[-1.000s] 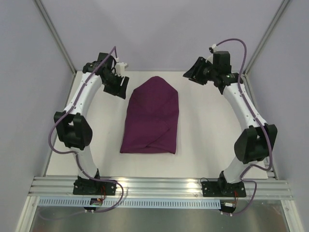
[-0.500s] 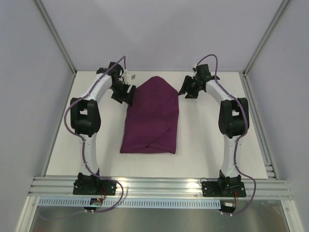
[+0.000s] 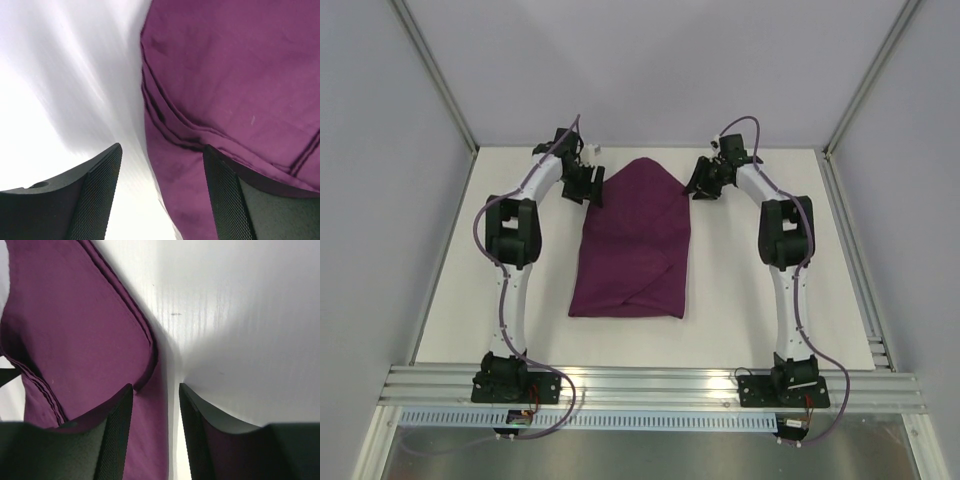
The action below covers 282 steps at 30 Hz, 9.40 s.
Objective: Prepare the surgical pack
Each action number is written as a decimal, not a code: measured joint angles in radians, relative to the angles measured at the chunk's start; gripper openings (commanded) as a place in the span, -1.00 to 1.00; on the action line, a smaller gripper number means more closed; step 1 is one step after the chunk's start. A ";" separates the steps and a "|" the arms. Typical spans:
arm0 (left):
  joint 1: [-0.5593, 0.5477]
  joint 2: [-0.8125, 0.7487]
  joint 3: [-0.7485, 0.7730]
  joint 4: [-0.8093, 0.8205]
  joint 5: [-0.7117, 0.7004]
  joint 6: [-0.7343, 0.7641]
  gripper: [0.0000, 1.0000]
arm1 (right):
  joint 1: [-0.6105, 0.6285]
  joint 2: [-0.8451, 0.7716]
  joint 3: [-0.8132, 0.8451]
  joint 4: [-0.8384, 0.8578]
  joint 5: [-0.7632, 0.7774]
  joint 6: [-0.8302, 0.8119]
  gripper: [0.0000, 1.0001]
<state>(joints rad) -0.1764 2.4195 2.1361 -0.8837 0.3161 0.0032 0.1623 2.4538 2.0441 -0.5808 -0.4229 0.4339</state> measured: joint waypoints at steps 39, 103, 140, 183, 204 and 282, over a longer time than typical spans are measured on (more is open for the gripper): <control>0.010 -0.425 -0.308 0.024 0.225 0.090 -1.00 | 0.008 -0.531 -0.494 0.109 -0.186 0.081 -0.99; 0.011 -0.811 -1.036 0.014 0.259 0.447 -1.00 | 0.256 -0.013 -0.181 -0.117 -0.460 0.149 -0.43; 0.015 -0.911 -0.964 -0.166 0.237 0.455 0.42 | 0.406 -0.674 -0.730 0.205 -0.489 0.021 -0.99; 0.016 -0.961 -1.048 -0.102 -0.002 0.296 0.72 | 0.423 -1.220 -1.324 0.253 0.255 0.156 0.68; 0.016 -0.774 -1.129 0.087 0.103 0.343 -1.00 | 0.366 -0.898 -1.464 0.842 0.003 0.289 -0.75; -0.425 -1.108 -1.336 0.439 -0.142 0.595 -0.89 | 0.644 -0.645 -1.325 1.117 0.175 0.648 -0.99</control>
<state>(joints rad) -0.6010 1.3117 0.7998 -0.4442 0.1745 0.5980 0.8062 1.8084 0.7193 0.5362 -0.2474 1.0821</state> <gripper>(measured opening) 0.017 0.006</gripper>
